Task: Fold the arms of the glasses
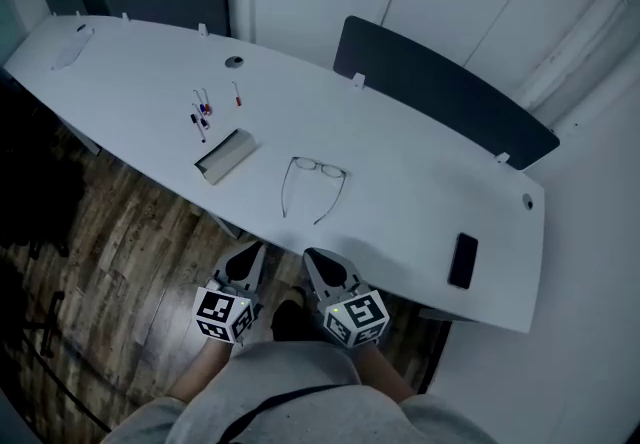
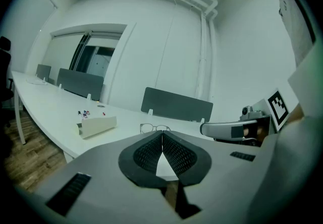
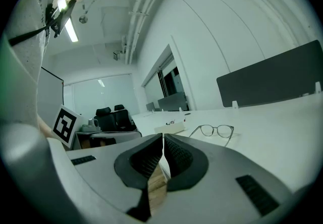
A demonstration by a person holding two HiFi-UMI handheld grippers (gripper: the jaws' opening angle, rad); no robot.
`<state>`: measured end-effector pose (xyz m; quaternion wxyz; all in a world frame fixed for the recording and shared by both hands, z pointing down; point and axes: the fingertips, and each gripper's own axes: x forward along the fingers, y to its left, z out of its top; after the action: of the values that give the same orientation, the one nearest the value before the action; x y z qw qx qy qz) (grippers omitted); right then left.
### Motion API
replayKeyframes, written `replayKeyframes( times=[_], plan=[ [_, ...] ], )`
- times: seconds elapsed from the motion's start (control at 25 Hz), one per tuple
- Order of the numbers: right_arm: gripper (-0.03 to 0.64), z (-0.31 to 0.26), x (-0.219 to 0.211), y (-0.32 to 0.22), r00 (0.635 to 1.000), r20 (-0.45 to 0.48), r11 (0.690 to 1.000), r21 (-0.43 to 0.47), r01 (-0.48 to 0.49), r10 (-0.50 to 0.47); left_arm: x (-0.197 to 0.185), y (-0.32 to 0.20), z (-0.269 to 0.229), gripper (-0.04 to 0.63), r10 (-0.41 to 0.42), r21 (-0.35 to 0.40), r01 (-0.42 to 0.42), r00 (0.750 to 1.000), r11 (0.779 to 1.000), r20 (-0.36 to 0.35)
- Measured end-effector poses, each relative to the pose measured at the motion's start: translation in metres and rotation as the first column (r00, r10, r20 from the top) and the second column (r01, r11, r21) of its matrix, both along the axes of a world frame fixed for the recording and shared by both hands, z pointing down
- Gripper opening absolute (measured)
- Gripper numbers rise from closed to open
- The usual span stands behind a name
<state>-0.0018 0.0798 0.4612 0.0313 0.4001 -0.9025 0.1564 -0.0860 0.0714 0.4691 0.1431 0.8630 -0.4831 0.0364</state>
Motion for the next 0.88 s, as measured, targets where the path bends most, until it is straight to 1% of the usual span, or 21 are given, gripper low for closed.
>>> replayKeyframes(
  times=[0.08,0.24,0.32,0.44,0.56,0.64,0.72,0.8,0.88],
  plan=[
    [0.02,0.005,0.003,-0.017,0.999,-0.031,1.0,0.002,0.005,-0.005,0.002,-0.018,0.004,0.015,0.005,-0.011,-0.005,1.0,1.0,0.003],
    [0.02,0.021,0.015,-0.049,0.991,-0.135,0.999,0.029,0.021,-0.017,0.006,-0.053,0.013,0.015,0.017,-0.02,-0.017,1.0,1.0,-0.011],
    [0.02,0.029,0.023,-0.064,0.984,-0.178,0.999,0.031,0.026,-0.02,0.007,-0.07,0.017,0.015,0.022,-0.021,-0.022,1.0,1.0,-0.005],
    [0.02,0.036,0.037,-0.088,0.975,-0.224,1.0,0.027,0.013,-0.007,0.008,-0.095,0.022,0.017,0.042,-0.01,-0.042,0.999,0.999,0.004],
    [0.02,0.046,0.054,-0.107,0.963,-0.27,1.0,0.007,-0.016,0.017,0.004,-0.117,0.028,0.017,0.048,-0.014,-0.048,0.999,0.999,0.016],
    [0.02,0.051,0.061,-0.115,0.953,-0.302,1.0,-0.002,-0.021,0.02,0.0,-0.127,0.032,0.017,0.049,-0.021,-0.048,0.998,0.999,0.046],
    [0.02,0.057,0.067,-0.119,0.936,-0.353,1.0,0.003,-0.014,0.014,-0.004,-0.134,0.036,0.017,0.055,-0.024,-0.053,0.993,0.998,0.102],
    [0.021,0.062,0.074,-0.123,0.907,-0.42,1.0,0.022,0.001,0.008,-0.006,-0.14,0.041,0.017,0.071,-0.019,-0.069,0.982,0.997,0.175],
    [0.021,0.066,0.081,-0.126,0.868,-0.497,0.999,0.046,0.026,0.001,-0.009,-0.144,0.049,0.017,0.093,-0.014,-0.093,0.965,0.996,0.244]
  ],
)
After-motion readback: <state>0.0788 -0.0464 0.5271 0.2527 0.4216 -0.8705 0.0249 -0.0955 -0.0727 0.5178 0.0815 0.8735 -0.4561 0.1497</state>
